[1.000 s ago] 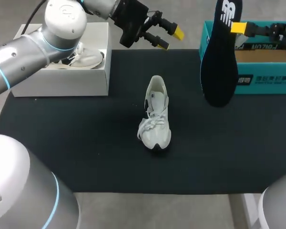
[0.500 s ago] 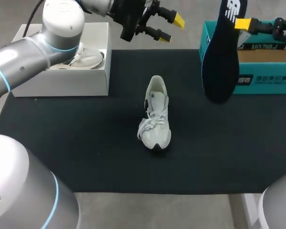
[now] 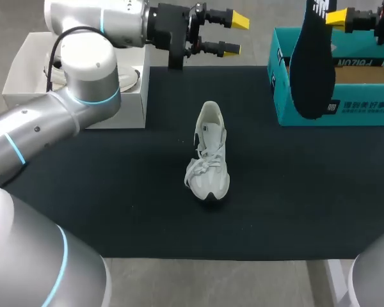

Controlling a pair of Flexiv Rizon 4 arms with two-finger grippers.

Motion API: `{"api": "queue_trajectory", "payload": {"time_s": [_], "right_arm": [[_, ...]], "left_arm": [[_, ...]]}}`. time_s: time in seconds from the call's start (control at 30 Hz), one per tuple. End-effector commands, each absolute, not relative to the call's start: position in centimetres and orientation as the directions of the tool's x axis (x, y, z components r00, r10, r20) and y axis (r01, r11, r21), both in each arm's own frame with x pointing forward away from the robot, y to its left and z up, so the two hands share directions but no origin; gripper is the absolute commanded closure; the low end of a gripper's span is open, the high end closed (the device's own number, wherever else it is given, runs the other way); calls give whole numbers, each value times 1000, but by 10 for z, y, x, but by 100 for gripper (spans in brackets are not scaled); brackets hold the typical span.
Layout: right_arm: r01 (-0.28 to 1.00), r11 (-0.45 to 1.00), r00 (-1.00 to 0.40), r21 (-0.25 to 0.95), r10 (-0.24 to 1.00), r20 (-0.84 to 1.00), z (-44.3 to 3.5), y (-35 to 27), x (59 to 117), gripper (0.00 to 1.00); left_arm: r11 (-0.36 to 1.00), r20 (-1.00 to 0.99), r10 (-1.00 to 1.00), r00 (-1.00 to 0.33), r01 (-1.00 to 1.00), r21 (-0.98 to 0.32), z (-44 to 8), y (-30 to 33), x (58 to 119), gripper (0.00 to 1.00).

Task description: Take the shoe out of the shoebox, open the shoe tongue, remove and reinsert the insole, then place the shoe into the shoebox

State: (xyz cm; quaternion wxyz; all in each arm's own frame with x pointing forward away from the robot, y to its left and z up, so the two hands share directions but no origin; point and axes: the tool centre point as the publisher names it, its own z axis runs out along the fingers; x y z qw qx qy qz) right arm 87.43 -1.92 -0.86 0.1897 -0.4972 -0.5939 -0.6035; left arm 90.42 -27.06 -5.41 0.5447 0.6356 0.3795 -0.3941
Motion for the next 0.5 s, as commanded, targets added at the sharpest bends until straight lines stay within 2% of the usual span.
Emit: {"api": "queue_trajectory", "payload": {"time_s": [0.03, 0.17, 0.37, 0.5], "right_arm": [[892, -58, -391, 448, 398, 830, 11, -28, 928, 100], [914, -69, -335, 399, 428, 840, 13, -31, 936, 100], [957, -131, -180, 258, 428, 886, 7, -24, 938, 100], [974, -137, -91, 178, 484, 870, -3, -17, 932, 100]], "left_arm": [[57, -915, 45, 401, 913, 403, -60, -280, 896, 0], [130, -906, 61, 419, 896, 423, -55, -288, 897, 0], [111, -899, 26, 438, 892, 438, -61, -307, 899, 0], [114, -898, -1, 439, 893, 436, -65, -315, 903, 0]]}}
